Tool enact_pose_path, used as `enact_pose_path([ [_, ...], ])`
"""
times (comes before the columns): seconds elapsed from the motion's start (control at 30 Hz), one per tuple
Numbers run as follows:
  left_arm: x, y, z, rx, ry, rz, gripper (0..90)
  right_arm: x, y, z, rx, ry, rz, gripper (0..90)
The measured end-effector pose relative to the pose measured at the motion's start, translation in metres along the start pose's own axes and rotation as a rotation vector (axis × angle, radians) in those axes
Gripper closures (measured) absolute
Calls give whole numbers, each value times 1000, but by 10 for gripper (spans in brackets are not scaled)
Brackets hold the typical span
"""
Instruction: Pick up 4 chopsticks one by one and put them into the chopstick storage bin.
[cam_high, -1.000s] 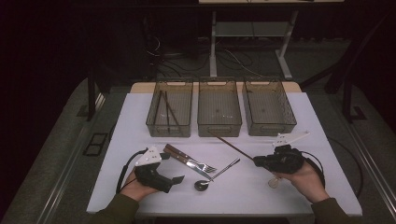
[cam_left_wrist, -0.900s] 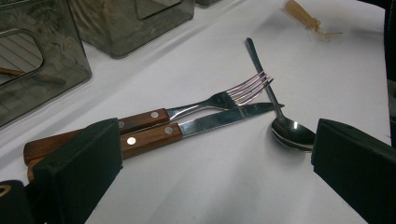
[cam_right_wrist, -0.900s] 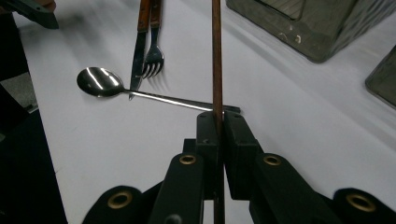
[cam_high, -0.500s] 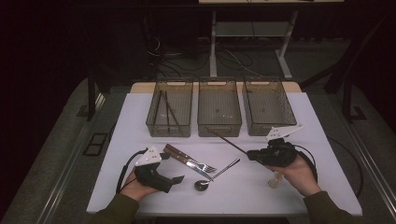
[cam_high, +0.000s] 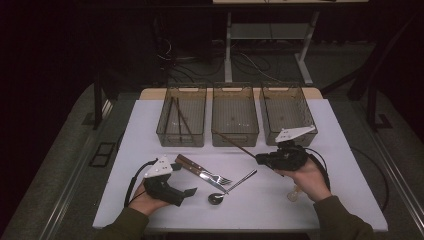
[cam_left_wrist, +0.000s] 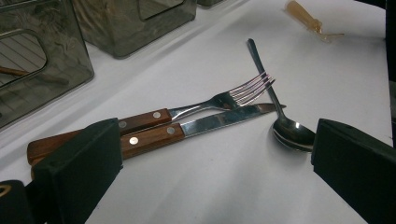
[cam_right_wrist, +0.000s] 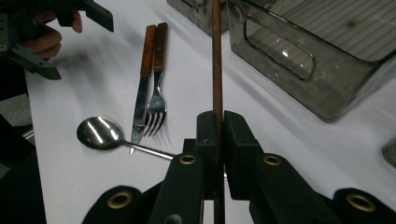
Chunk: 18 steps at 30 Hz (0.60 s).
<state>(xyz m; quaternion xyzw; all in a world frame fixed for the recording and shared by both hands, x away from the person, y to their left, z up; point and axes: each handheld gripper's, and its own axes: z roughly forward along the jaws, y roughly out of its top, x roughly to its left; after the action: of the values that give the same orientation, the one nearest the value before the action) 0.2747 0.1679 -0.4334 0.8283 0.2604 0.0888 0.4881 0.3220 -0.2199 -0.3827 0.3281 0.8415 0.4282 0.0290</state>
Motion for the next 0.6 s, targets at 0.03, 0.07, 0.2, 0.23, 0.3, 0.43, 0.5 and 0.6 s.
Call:
enact_pose_path([
  [0.03,0,0,0,-2,0,-3,7,0,2,1,-1,0,-4,853],
  [0.07,0,0,0,-1,0,-1,7,0,4,3,1,0,-2,853],
  [0.2,0,0,0,-4,1,-2,7,2,11,8,-2,-3,-4,853],
  [0.23,0,0,0,-3,1,3,7,3,13,9,-2,-4,-3,854],
  [0.3,0,0,0,-8,0,-6,8,3,17,12,0,-10,-4,853],
  [0.43,0,0,0,-7,0,-6,8,4,24,18,5,-18,3,854],
  [0.5,-1,0,0,-13,1,-12,8,4,28,21,5,-22,9,854],
  [0.6,0,0,-1,-9,3,-8,8,5,37,25,3,-35,15,854],
])
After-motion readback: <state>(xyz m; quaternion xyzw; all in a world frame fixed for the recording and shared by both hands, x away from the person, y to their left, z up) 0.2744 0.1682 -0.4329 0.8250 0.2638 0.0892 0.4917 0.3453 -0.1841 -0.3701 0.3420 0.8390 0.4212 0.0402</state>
